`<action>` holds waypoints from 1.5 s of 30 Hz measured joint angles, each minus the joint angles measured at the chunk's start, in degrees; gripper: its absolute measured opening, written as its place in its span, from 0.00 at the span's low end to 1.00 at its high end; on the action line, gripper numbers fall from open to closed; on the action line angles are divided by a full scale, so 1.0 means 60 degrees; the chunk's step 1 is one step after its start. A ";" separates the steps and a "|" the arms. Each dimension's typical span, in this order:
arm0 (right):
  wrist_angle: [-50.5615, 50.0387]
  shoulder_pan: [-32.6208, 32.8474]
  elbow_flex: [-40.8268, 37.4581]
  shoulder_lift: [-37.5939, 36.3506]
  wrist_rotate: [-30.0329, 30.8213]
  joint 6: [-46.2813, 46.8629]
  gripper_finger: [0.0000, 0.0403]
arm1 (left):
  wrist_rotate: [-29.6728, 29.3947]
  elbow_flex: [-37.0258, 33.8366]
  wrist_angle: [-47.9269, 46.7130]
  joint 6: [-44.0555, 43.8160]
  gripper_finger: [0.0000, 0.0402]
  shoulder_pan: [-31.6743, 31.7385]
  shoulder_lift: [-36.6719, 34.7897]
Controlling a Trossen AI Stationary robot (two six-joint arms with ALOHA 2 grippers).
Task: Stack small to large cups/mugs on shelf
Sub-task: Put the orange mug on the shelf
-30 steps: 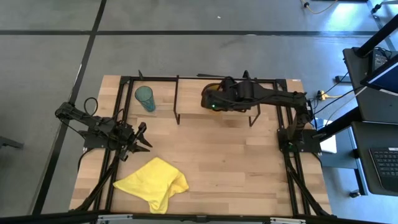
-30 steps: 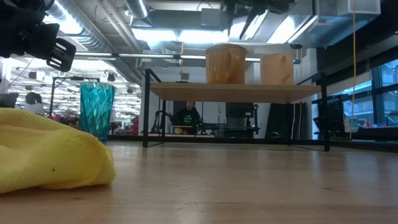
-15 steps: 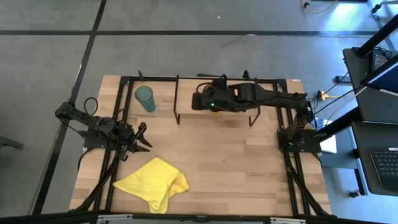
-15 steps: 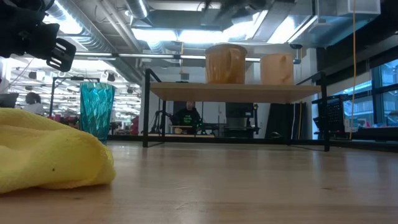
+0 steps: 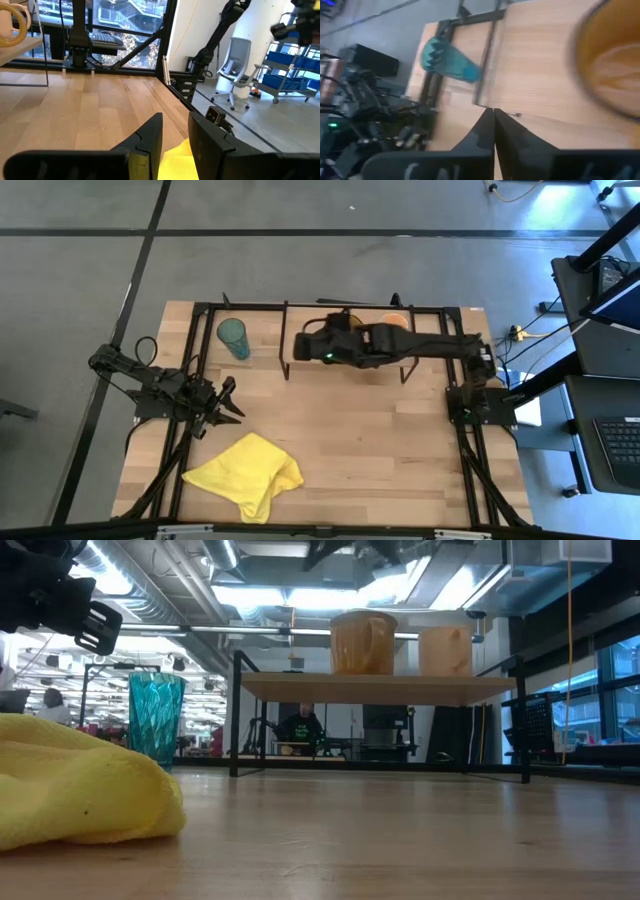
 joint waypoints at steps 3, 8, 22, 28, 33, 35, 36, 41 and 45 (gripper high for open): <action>0.0633 0.0072 -0.0003 0.0465 0.0000 0.0029 0.01 | 0.0004 0.0000 0.0000 0.0000 0.22 0.0000 -0.0004; 0.1431 0.0300 -0.0006 0.0877 0.0461 0.0038 0.01 | 0.0001 0.0000 0.0000 0.0000 0.22 0.0000 -0.0004; 0.1026 0.1748 -0.0006 0.0908 0.2614 0.1826 0.00 | 0.0003 0.0000 0.0000 0.0000 0.22 0.0000 -0.0001; 0.0211 0.2679 -0.0006 0.0908 0.3387 0.3867 0.00 | 0.0000 0.0000 0.0000 0.0000 0.22 0.0000 -0.0003; -0.0650 0.3170 -0.0003 0.1074 0.4543 0.5616 0.00 | 0.0002 0.0000 0.0000 0.0000 0.22 0.0000 -0.0004; -0.1334 0.3238 -0.0003 0.1274 0.4544 0.6438 0.00 | 0.0002 0.0000 0.0000 0.0000 0.22 0.0000 -0.0004; -0.1646 0.3263 -0.0003 0.1393 0.4494 0.6847 0.00 | 0.0001 0.0000 0.0000 0.0000 0.22 0.0000 -0.0004; -0.2058 0.3259 -0.0006 0.1993 0.4398 0.7997 0.00 | 0.0002 0.0000 0.0000 0.0000 0.22 0.0000 -0.0002; -0.2126 0.3162 -0.0006 0.2251 0.4403 0.8172 0.00 | 0.0001 0.0000 0.0000 0.0000 0.22 0.0000 -0.0003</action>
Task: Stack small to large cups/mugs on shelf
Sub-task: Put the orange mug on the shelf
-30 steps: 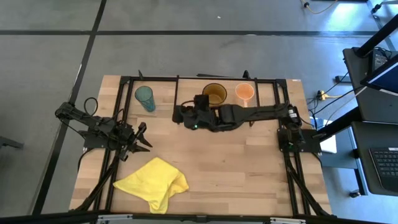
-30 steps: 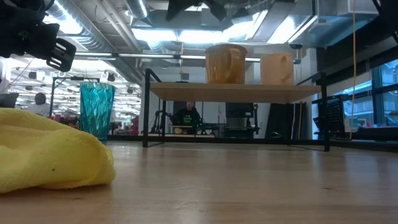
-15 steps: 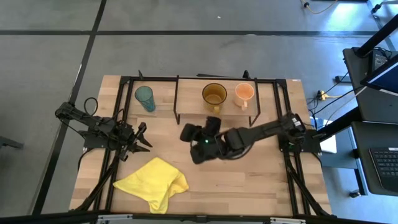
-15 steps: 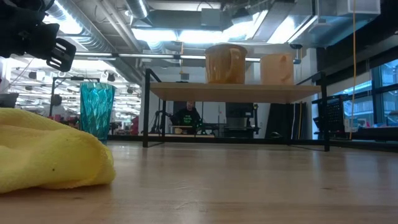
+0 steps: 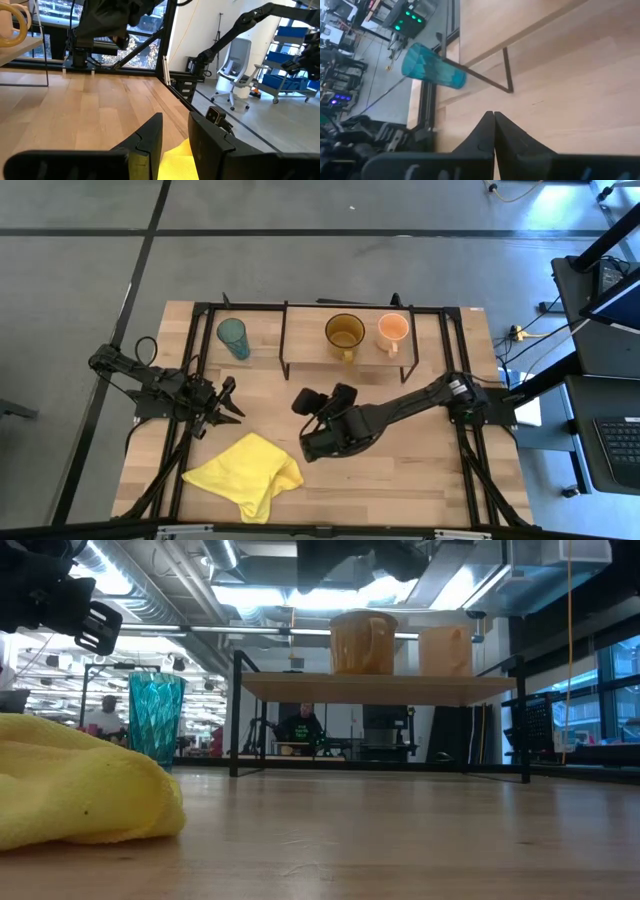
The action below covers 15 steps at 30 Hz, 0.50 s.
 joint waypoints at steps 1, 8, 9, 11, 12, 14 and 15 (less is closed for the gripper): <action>-0.0116 -0.0026 0.0000 0.0042 0.0024 0.0031 0.00 | 0.0002 0.0000 0.0000 0.0000 0.22 0.0000 0.0001; -0.0713 -0.0249 0.0003 0.0085 0.1227 0.0579 0.00 | 0.0002 0.0000 0.0000 0.0000 0.22 0.0000 0.0000; -0.0718 -0.0313 0.0041 0.0085 0.1251 0.0583 0.00 | -0.0001 0.0000 0.0000 0.0000 0.22 0.0000 0.0000; -0.0665 -0.0431 0.0097 0.0066 0.1312 0.0578 0.00 | 0.0002 0.0000 0.0000 0.0000 0.22 0.0000 0.0000; -0.0663 -0.0470 0.0098 0.0057 0.1405 0.0578 0.00 | 0.0002 0.0000 0.0000 0.0000 0.22 0.0000 0.0000; -0.0663 -0.0501 0.0098 0.0056 0.1809 0.0586 0.00 | 0.0000 0.0000 0.0000 0.0000 0.22 0.0000 0.0000; -0.0650 -0.0502 0.0098 0.0056 0.2092 0.0593 0.00 | 0.0001 0.0000 0.0000 0.0000 0.22 0.0000 0.0000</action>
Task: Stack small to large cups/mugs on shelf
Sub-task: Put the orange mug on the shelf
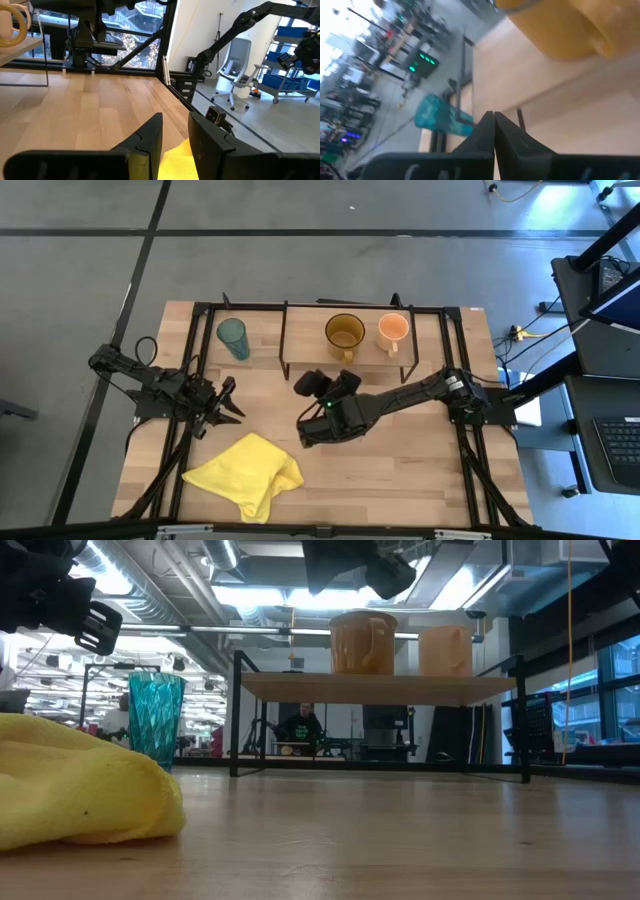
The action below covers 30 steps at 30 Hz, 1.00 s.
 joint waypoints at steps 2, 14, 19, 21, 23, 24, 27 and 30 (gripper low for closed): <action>0.0091 -0.0027 0.0004 0.0000 0.0654 0.0035 0.00 | 0.0001 0.0000 0.0000 0.0000 0.22 0.0000 0.0004; 0.0307 -0.0389 0.0007 -0.0004 0.1344 0.0039 0.01 | 0.0001 0.0000 0.0000 0.0000 0.22 0.0000 0.0000; 0.0303 -0.0515 0.0007 -0.0004 0.1178 0.0024 0.01 | 0.0000 0.0000 0.0000 0.0000 0.22 0.0000 0.0000; 0.0307 -0.0564 0.0007 -0.0004 0.1169 0.0035 0.01 | 0.0001 0.0000 0.0000 0.0000 0.22 0.0000 0.0000; 0.0406 -0.0615 0.0007 -0.0007 0.1169 0.0029 0.01 | -0.0002 0.0000 0.0000 0.0000 0.22 0.0000 0.0003; 0.0513 -0.0650 0.0007 -0.0007 0.1167 0.0024 0.01 | -0.0002 0.0000 0.0000 0.0000 0.22 0.0000 0.0000; 0.1193 -0.0686 0.0007 -0.0007 0.1180 -0.0229 0.01 | -0.0002 0.0000 0.0000 0.0000 0.22 0.0000 0.0000; 0.2181 -0.0554 0.0068 -0.0015 0.0587 -0.1583 0.01 | -0.0001 0.0000 0.0000 0.0000 0.22 0.0000 0.0000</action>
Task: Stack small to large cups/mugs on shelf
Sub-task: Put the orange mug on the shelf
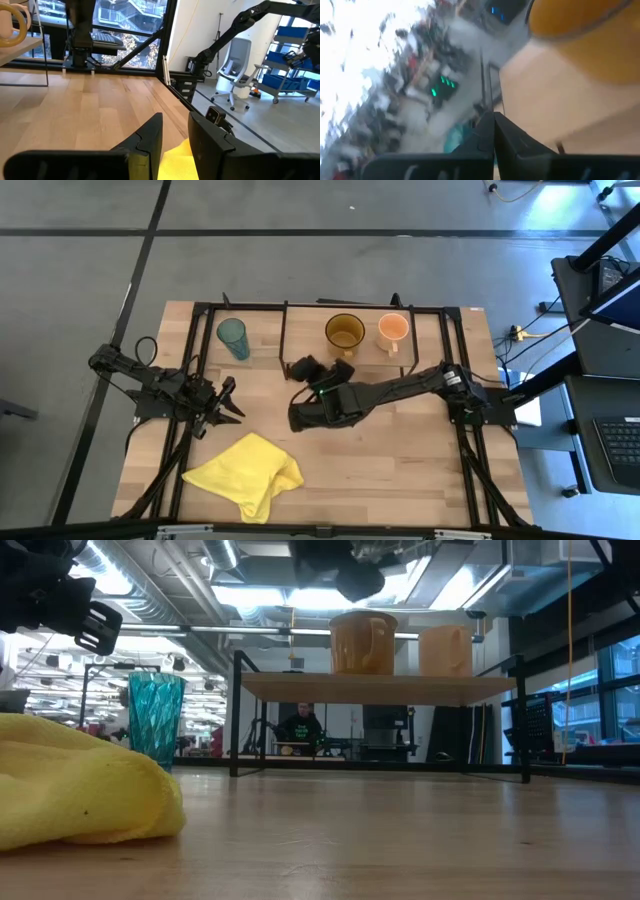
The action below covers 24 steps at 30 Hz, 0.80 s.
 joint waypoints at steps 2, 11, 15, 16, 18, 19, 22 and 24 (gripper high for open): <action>0.0440 0.0221 0.0323 0.0000 -0.0580 -0.1627 0.01 | -0.0002 0.0004 0.0000 0.0000 0.22 0.0000 0.0004; 0.1075 0.0951 0.2125 -0.0582 -0.0890 -0.9223 0.00 | 0.0000 0.0000 0.0000 0.0000 0.22 0.0000 0.0003; 0.0263 0.0683 0.2207 -0.0984 -0.1547 -1.0482 0.01 | -0.0002 0.0000 0.0004 0.0000 0.22 0.0000 -0.0007; -0.0014 0.0560 0.2322 -0.1023 -0.1923 -1.0711 0.01 | 0.0002 0.0000 0.0006 0.0000 0.22 0.0000 -0.0006; -0.0843 0.0273 0.2393 -0.1120 -0.2747 -1.1174 0.01 | -0.0002 0.0000 0.0022 0.0000 0.22 0.0000 -0.0007; -0.0985 0.0119 0.2377 -0.1192 -0.3282 -1.1379 0.01 | 0.0002 0.0000 0.0023 0.0000 0.22 0.0000 -0.0004; -0.2082 -0.0415 0.2416 -0.1271 -0.5311 -1.1573 0.02 | -0.0001 0.0000 0.0024 0.0000 0.22 0.0000 -0.0007; -0.2956 -0.0764 0.2362 -0.1269 -0.6695 -1.1376 0.02 | -0.0002 0.0000 0.0022 0.0000 0.22 0.0000 -0.0007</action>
